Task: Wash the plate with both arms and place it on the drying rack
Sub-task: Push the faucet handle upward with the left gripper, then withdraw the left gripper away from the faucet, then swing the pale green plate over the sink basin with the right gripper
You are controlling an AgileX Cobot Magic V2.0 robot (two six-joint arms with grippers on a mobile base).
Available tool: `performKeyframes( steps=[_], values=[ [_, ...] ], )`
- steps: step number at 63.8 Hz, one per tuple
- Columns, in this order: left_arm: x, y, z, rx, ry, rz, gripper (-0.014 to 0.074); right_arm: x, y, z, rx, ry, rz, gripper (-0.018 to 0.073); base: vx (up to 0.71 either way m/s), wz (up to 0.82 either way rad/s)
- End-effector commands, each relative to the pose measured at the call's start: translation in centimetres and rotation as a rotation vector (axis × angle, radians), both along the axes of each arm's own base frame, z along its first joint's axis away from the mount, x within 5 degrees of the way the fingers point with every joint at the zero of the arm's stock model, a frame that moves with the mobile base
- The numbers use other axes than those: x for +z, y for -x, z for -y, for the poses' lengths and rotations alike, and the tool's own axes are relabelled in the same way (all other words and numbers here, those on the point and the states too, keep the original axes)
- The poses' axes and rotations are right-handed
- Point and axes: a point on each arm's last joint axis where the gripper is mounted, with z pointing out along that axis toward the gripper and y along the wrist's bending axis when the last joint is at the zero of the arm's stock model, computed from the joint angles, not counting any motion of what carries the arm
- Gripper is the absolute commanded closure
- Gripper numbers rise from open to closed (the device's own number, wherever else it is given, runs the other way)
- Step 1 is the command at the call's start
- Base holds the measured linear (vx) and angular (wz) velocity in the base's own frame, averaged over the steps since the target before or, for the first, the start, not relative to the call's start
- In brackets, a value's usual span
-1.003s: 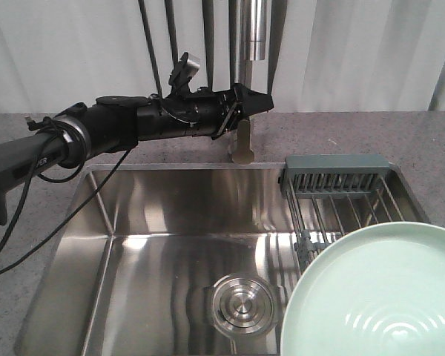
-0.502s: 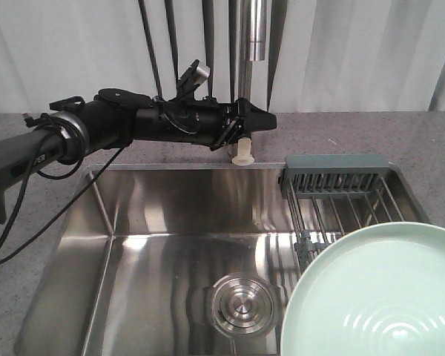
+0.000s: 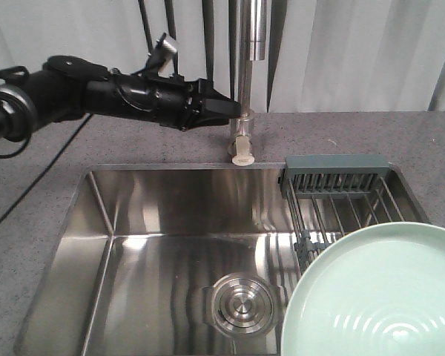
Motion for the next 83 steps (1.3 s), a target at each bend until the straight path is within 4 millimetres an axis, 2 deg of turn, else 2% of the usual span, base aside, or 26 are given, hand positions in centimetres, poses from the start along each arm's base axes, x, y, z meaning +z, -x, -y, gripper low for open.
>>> performKeyframes(
  steps=[1, 6, 12, 21, 30, 38, 46, 52, 68, 77, 83],
  values=[
    [5.7, 1.8, -2.8, 0.024, 0.001, 0.069, 0.0503, 1.4, -0.3, 0.0, -0.015, -0.029, 0.085, 0.0561, 0.0, 0.0],
    [6.5, 2.5, -5.1, 0.039, -0.098, 0.05, 0.0606, 1.4, -0.3, 0.0, -0.015, -0.029, 0.085, 0.0561, 0.0, 0.0],
    [7.4, 3.8, -7.9, 0.071, -0.274, 0.035, 0.0604, 1.4, -0.3, 0.0, -0.015, -0.029, 0.085, 0.0561, 0.0, 0.0],
    [9.5, 6.4, -10.9, 0.177, -0.503, 0.054, 0.0604, 1.4, -0.3, 0.0, -0.015, -0.029, 0.085, 0.0561, 0.0, 0.0],
    [11.6, 10.2, -12.8, 0.281, -0.585, 0.123, 0.0604, 1.4, -0.3, 0.0, -0.015, -0.029, 0.085, 0.0561, 0.0, 0.0],
    [11.8, 13.7, -13.7, 0.363, -0.571, 0.163, 0.0603, 1.4, -0.3, 0.0, -0.015, -0.029, 0.085, 0.0561, 0.0, 0.0],
    [10.2, 17.8, -14.1, 0.429, -0.56, 0.181, 0.0604, 1.4, -0.3, 0.0, -0.015, -0.029, 0.085, 0.0561, 0.0, 0.0],
    [8.2, 20.9, -14.4, 0.475, -0.548, 0.184, 0.0604, 1.4, -0.3, 0.0, -0.015, -0.029, 0.085, 0.0561, 0.0, 0.0],
    [1.4, 28.9, -15.2, 0.614, -0.486, 0.204, 0.0604, 1.4, -0.3, 0.0, -0.018, -0.027, 0.09, 0.0561, 0.0, 0.0],
    [-1.6, 32.0, -15.4, 0.689, -0.397, 0.213, 0.0604, 1.3, -0.3, 0.0, -0.013, -0.026, 0.074, 0.0561, 0.0, 0.0],
    [-2.5, 33.3, -15.6, 0.734, -0.357, 0.251, 0.0604, 1.2, -0.3, 0.0, -0.015, -0.021, 0.071, 0.0561, 0.0, 0.0]
  ],
)
